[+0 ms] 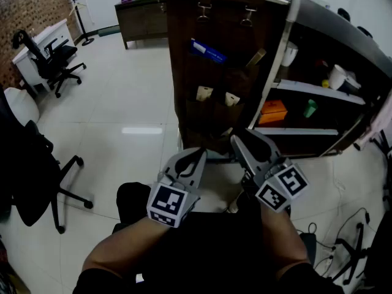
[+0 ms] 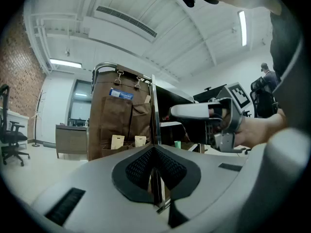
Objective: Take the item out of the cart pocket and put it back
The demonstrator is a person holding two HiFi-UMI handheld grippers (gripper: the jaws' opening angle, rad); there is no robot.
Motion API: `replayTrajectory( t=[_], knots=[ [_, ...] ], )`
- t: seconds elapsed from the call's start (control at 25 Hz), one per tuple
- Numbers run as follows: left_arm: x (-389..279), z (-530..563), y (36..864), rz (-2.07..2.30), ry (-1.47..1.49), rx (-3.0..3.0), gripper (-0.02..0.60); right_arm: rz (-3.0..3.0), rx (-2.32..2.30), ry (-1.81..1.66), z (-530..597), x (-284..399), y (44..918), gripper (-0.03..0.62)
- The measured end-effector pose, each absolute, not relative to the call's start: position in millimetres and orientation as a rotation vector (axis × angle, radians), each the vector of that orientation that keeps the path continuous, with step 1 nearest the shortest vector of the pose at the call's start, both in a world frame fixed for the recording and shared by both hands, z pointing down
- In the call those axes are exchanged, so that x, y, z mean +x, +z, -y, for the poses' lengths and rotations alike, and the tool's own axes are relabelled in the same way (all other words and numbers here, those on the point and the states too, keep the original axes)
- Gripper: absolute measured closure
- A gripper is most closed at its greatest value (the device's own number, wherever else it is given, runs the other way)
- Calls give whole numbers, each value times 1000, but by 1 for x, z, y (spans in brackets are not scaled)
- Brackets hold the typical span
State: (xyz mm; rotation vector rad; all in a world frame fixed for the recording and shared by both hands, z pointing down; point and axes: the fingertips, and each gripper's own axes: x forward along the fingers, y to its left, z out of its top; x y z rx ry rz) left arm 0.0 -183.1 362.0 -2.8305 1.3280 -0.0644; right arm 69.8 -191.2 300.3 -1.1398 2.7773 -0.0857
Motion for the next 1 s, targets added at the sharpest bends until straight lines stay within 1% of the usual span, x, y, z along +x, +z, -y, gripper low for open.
replayTrajectory(
  t=[0.04, 0.08, 0.12, 0.36, 0.6, 1.0],
  knots=[
    [0, 183, 362, -1327, -65, -2831, 581, -2783, -1161, -68, 201, 71, 297, 472],
    [0, 184, 362, -1326, -66, -2832, 581, -2789, -1184, -50, 211, 73, 294, 437],
    [-1, 184, 362, -1325, -66, -2833, 581, -2792, -1210, -32, 222, 75, 291, 422],
    [-2, 183, 362, -1330, -63, -2840, 581, -2806, -1355, 32, 287, 89, 291, 421],
    [-3, 186, 363, -1337, -60, -2843, 581, -2865, -1499, 26, 347, 99, 321, 422],
    [-4, 188, 365, -1347, -58, -2852, 581, -3022, -1554, 2, 388, 92, 367, 422]
  ],
)
